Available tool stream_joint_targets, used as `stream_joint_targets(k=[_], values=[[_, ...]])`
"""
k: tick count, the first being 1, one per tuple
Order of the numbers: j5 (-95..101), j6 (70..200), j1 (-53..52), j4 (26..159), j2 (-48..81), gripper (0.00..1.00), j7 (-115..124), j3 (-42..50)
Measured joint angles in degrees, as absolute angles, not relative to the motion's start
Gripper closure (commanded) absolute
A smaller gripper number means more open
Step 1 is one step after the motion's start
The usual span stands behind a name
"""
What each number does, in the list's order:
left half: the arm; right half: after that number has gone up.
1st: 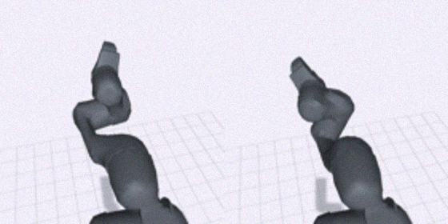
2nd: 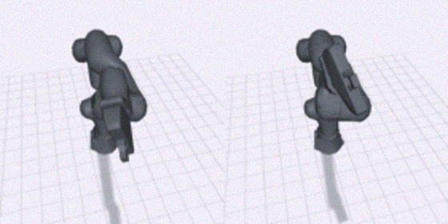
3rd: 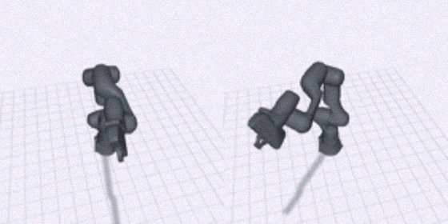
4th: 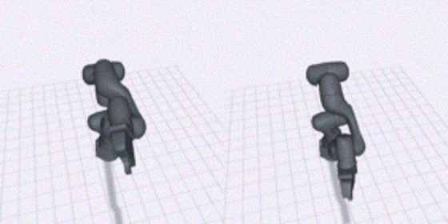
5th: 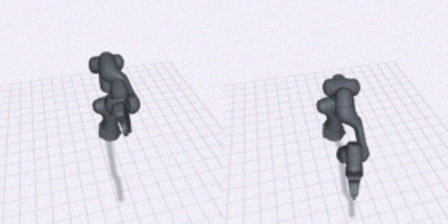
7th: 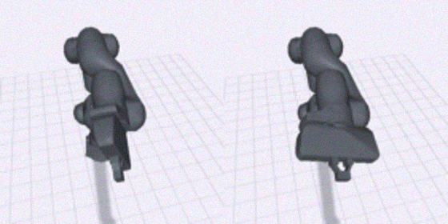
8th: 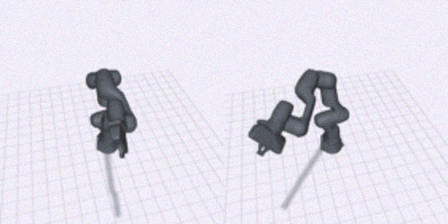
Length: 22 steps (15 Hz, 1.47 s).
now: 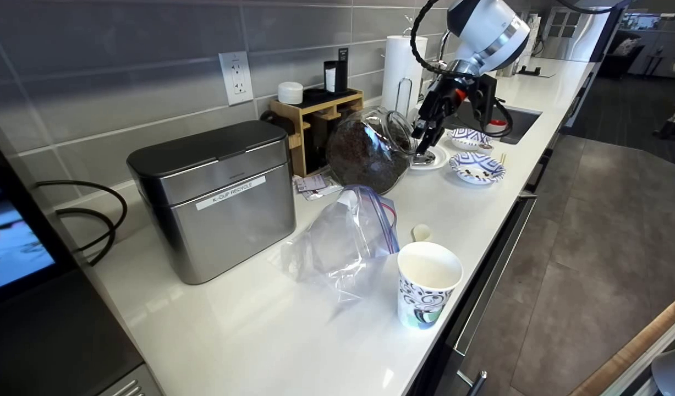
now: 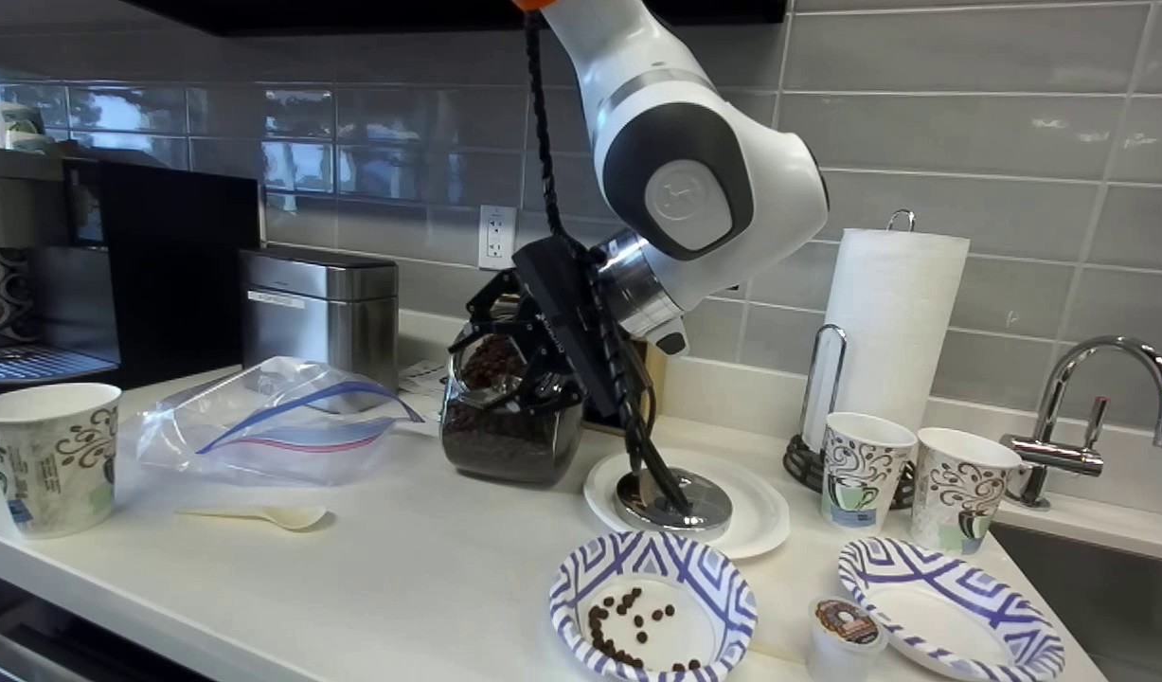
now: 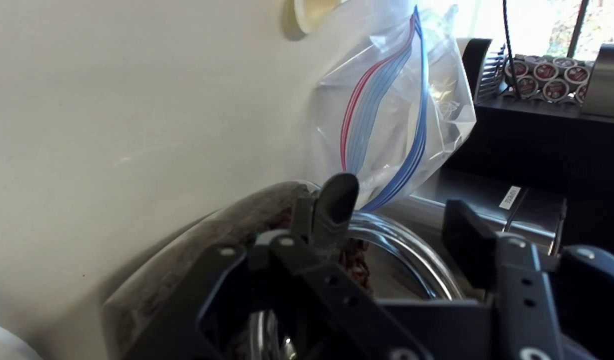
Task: Put the scoop inside the jar and then close it
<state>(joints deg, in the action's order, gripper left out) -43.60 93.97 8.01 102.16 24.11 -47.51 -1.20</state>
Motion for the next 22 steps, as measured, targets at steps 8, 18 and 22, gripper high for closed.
stream_joint_targets(k=[8,18,22], values=[[-43.2,93.6,8.0,103.6,24.1,0.53,-45.5,-1.1],[-42.8,93.6,8.0,103.9,24.1,1.0,-43.3,-0.9],[-42.5,93.6,8.0,104.0,24.2,0.99,-42.0,-0.8]])
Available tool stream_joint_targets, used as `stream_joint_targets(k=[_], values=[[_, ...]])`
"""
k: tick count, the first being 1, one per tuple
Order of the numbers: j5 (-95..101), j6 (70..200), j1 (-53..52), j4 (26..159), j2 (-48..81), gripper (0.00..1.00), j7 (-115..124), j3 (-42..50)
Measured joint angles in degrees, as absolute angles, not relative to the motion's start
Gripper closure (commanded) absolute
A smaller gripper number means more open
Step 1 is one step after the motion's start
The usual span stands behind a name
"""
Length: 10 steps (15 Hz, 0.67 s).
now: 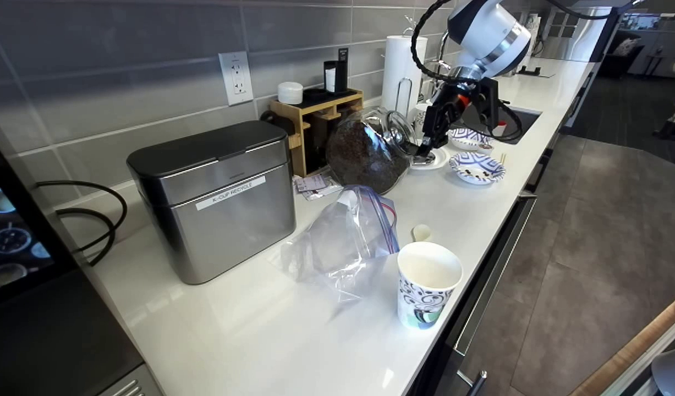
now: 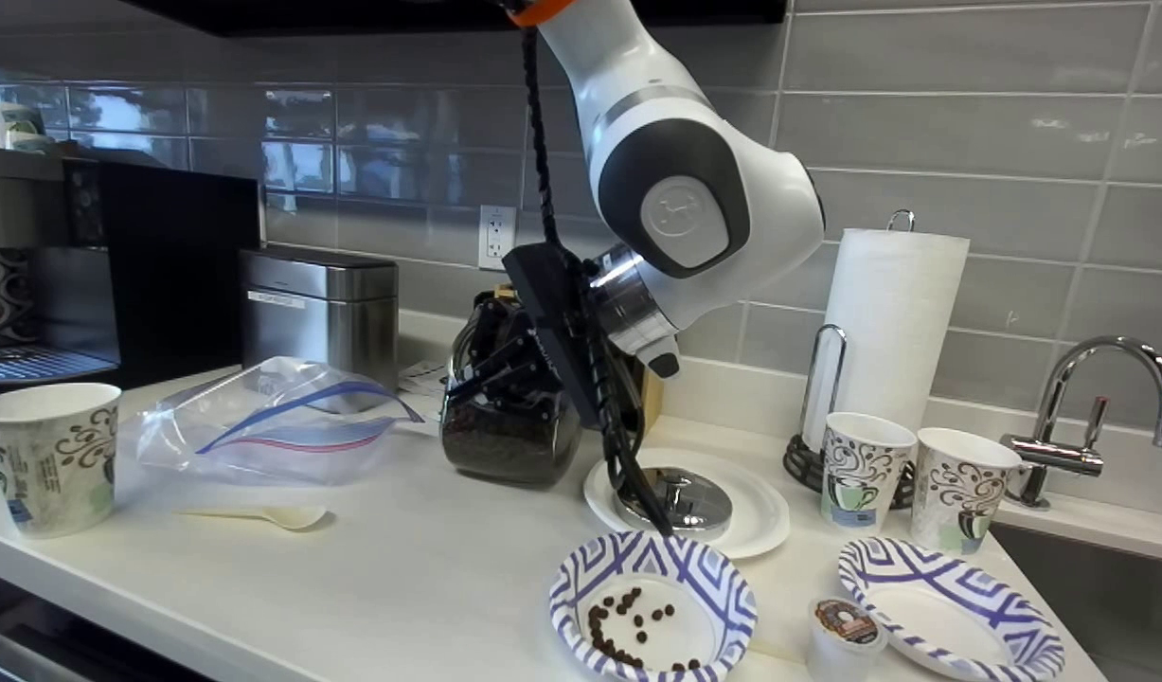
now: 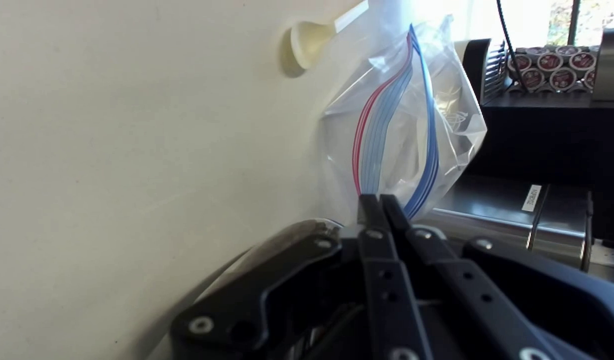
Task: Put the scoop inside the jar and then close it
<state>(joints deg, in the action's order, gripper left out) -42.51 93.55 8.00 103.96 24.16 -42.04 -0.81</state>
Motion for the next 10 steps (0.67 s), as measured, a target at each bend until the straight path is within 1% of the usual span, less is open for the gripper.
stream_joint_targets(k=[10], values=[[-42.6,93.5,8.3,101.2,24.2,0.99,-41.8,-0.5]])
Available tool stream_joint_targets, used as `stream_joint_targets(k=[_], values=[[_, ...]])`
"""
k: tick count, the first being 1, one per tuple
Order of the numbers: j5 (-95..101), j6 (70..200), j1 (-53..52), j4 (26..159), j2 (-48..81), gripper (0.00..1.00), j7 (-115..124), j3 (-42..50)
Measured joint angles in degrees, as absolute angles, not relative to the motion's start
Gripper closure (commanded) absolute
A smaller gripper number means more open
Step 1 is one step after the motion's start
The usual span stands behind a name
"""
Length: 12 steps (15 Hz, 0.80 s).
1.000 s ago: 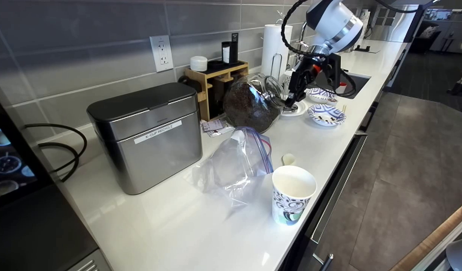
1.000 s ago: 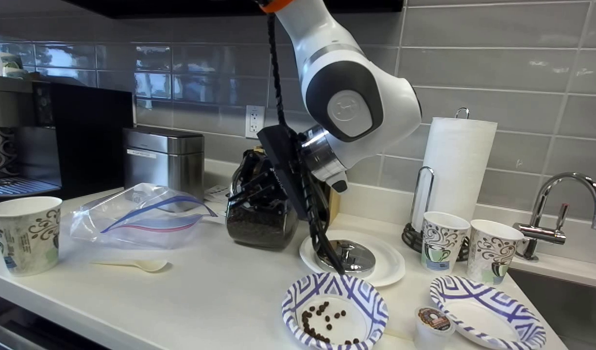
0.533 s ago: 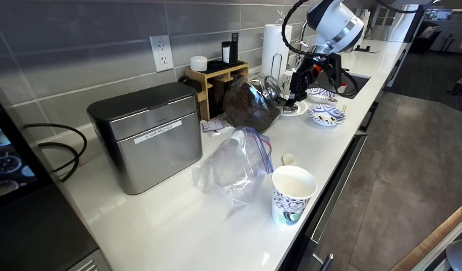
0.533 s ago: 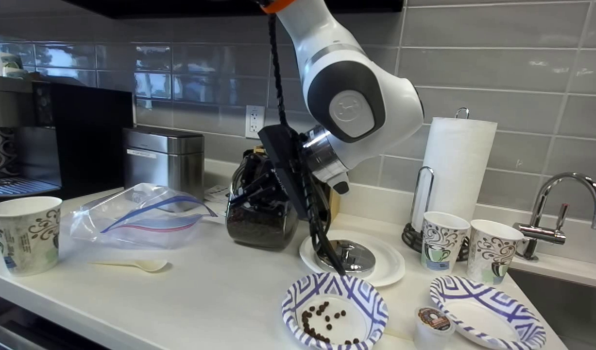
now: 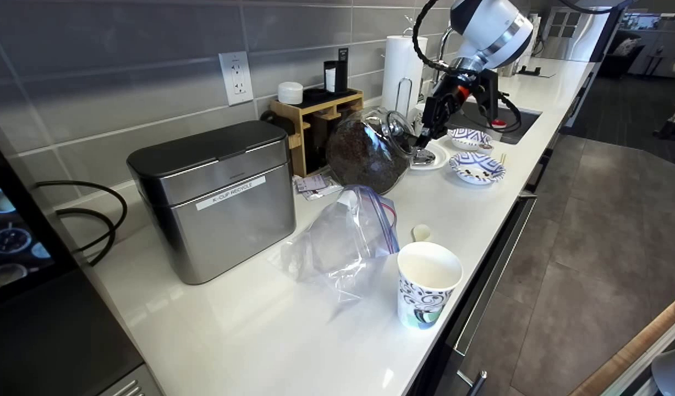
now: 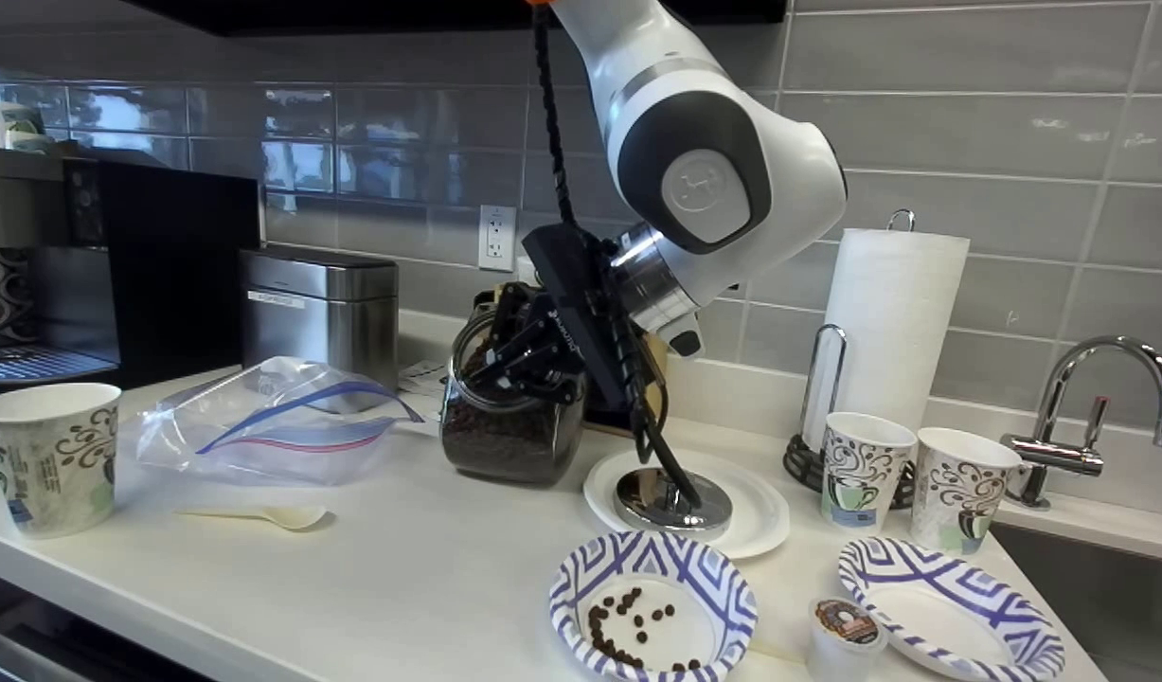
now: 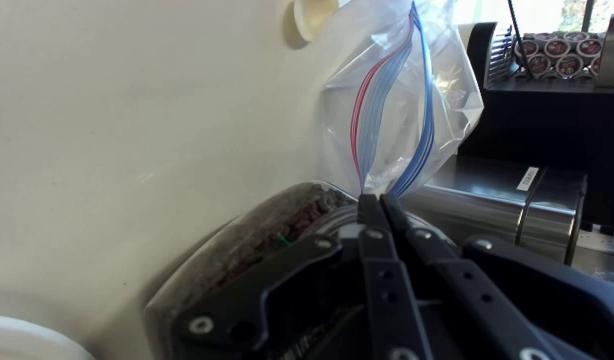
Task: Put the scoop inside the jar and then close it
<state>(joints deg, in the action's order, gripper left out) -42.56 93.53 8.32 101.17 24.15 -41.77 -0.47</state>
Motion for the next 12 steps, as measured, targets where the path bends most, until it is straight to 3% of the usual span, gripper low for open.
stream_joint_targets(k=[12], values=[[-42.5,94.4,6.0,97.4,25.2,0.99,-41.2,-1.5]])
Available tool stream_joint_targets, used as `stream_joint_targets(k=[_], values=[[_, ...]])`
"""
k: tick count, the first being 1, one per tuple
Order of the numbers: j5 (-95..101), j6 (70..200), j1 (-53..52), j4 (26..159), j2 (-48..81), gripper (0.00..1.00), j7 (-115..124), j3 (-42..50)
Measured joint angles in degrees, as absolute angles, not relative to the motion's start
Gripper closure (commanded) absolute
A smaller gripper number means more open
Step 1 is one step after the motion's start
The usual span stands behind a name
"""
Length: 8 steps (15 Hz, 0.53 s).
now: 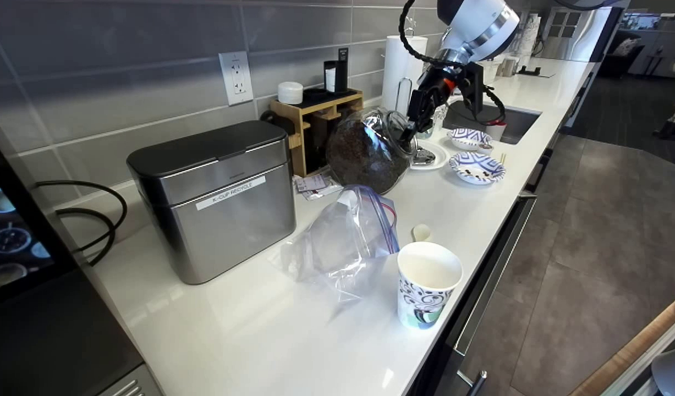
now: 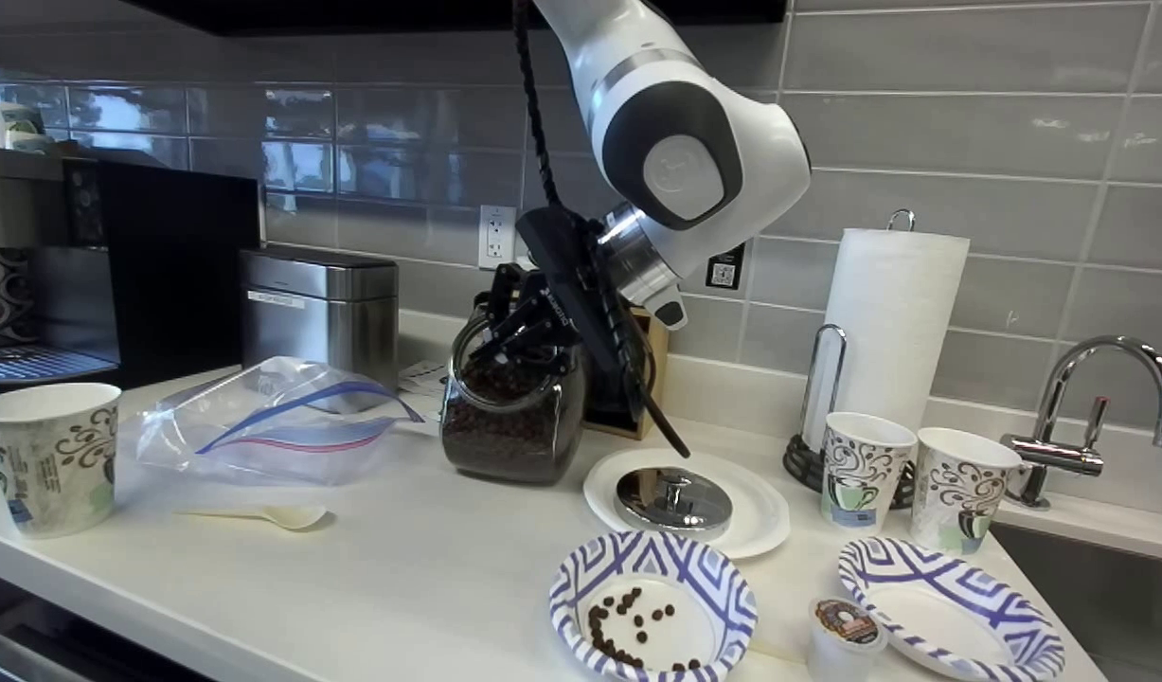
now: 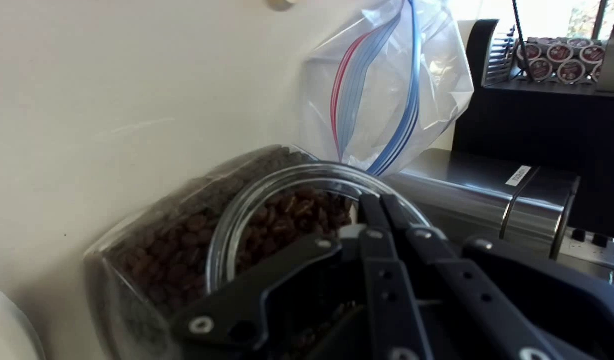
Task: Put the scoop inside the jar and then close it
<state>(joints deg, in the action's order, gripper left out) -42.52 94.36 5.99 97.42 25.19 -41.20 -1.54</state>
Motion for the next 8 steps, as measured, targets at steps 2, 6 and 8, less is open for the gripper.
stream_joint_targets(k=[2,6,8], values=[[-42.4,95.6,5.5,97.4,25.3,0.99,-40.9,-1.5],[-41.3,97.9,4.6,97.4,25.5,0.99,-39.9,-1.7],[-40.7,98.8,4.3,97.4,25.6,0.99,-39.2,-1.7]])
